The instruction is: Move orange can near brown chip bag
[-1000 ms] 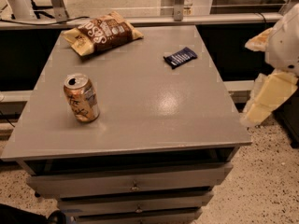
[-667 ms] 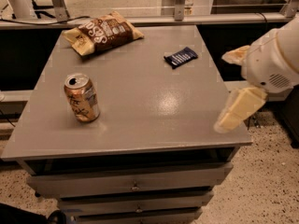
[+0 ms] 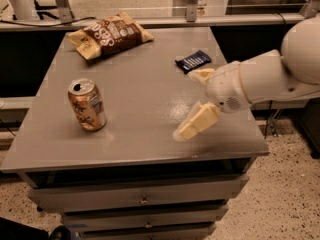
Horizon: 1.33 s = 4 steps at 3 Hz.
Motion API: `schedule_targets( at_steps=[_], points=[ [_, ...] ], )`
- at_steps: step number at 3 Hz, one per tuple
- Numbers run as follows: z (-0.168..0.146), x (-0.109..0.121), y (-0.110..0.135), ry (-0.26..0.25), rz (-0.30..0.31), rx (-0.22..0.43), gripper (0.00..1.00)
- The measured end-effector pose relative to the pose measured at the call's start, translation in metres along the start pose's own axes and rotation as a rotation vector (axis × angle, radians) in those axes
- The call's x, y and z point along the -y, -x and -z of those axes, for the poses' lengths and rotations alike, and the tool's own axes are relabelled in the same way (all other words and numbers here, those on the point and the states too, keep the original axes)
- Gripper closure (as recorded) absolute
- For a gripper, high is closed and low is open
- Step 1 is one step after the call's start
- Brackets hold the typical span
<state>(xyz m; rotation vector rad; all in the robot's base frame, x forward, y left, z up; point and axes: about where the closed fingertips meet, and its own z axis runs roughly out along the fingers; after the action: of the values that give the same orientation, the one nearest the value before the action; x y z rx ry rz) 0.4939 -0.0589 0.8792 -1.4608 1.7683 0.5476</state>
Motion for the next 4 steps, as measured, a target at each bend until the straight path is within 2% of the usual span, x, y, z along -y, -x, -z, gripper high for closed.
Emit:
schedule_targets(
  at_steps=[1,2,3,4],
  points=[
    [-0.054,-0.004,0.035,0.041,-0.061,0.205,0.00],
    [-0.054,-0.004,0.035,0.041,-0.060,0.203,0.00],
    [-0.066,-0.006,0.043,0.039,-0.036,0.253,0.00],
    [-0.107,-0.003,0.064,0.068,-0.008,0.352,0.00]
  ],
)
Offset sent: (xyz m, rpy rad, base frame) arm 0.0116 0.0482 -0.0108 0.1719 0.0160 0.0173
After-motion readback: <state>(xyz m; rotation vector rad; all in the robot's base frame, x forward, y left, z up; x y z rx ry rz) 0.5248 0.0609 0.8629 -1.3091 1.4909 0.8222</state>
